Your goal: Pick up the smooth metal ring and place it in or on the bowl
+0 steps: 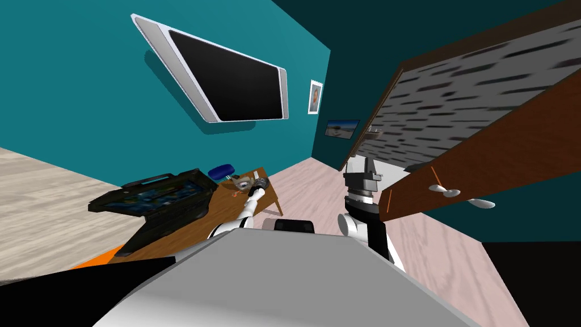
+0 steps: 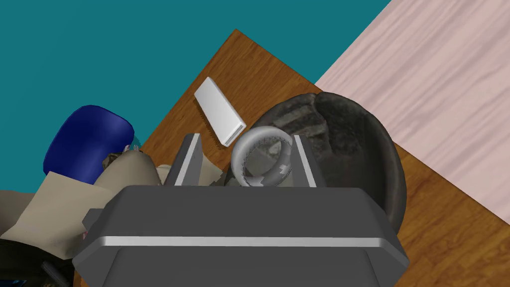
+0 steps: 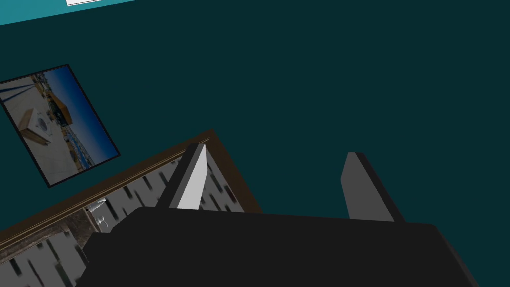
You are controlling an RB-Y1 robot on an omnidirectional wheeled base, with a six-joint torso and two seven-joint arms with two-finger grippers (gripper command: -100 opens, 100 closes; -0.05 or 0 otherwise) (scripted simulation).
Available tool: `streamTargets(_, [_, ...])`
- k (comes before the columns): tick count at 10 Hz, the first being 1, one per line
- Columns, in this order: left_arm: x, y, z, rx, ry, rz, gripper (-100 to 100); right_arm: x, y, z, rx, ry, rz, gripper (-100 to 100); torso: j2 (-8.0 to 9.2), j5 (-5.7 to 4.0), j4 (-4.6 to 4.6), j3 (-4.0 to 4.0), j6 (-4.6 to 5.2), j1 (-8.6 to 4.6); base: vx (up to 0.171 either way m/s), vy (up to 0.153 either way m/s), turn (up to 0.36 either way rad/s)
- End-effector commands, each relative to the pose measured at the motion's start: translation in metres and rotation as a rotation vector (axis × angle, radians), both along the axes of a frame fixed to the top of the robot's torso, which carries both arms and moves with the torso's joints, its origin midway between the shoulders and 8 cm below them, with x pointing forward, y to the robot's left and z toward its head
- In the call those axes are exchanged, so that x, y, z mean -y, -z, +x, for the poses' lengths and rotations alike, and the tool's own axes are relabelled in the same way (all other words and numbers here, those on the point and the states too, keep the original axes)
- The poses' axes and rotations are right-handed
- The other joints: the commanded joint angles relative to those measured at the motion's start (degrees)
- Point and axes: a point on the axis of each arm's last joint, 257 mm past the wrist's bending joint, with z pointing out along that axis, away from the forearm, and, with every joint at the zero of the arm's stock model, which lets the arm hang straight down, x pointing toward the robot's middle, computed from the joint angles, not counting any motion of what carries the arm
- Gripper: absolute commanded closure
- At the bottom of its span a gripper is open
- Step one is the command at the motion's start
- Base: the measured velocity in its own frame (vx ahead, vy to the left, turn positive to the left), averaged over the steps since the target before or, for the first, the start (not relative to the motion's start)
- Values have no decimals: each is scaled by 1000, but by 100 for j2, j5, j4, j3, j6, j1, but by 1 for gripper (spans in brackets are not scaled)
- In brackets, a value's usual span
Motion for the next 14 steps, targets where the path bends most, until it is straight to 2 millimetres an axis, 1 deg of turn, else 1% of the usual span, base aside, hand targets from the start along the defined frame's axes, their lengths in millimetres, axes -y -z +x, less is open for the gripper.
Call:
streamTargets(1, [0, 0, 0, 0, 0, 0, -100, 0, 0, 0, 0, 0, 0, 0, 0, 0, 0, 0, 0, 0, 5, 2, 1])
streamTargets(4, [0, 0, 0, 0, 0, 0, -100, 0, 0, 0, 0, 0, 0, 0, 12, -1, 3, 8, 0, -3, 0, 0, 0])
streamTargets(5, [0, 0, 0, 0, 0, 0, 0, 0, 0, 0, 0, 0, 0, 0, 13, -1, 3, 8, 0, -3, 0, 0, 0])
streamTargets(6, [-5, -10, 10, -2, 12, 2, -100, 0, 0, 0, 0, 0, 0, 0, 13, -1, 3, 8, 0, -3, -11, -35, 84])
streamTargets(11, [-18, -37, 34, -5, 40, 6, -100, 0, 0, 0, 0, 0, 0, 0, 23, -8, 6, 14, 1, -32, -27, -74, 58])
streamTargets(12, [-23, -49, 43, -6, 52, 8, -100, 0, 0, 0, 0, 0, 0, 0, 22, -7, 5, 13, 1, -29, -17, -79, 81])
streamTargets(13, [-25, -55, 47, -7, 57, 9, -100, 0, 0, 0, 0, 0, 0, 0, 19, -8, 5, 12, 1, -33, -29, -81, 82])
streamTargets(14, [-24, -51, 44, -4, 52, 10, -100, 0, 0, 0, 0, 0, 0, 0, 22, -8, 5, 13, 0, -33, -16, -35, 18])
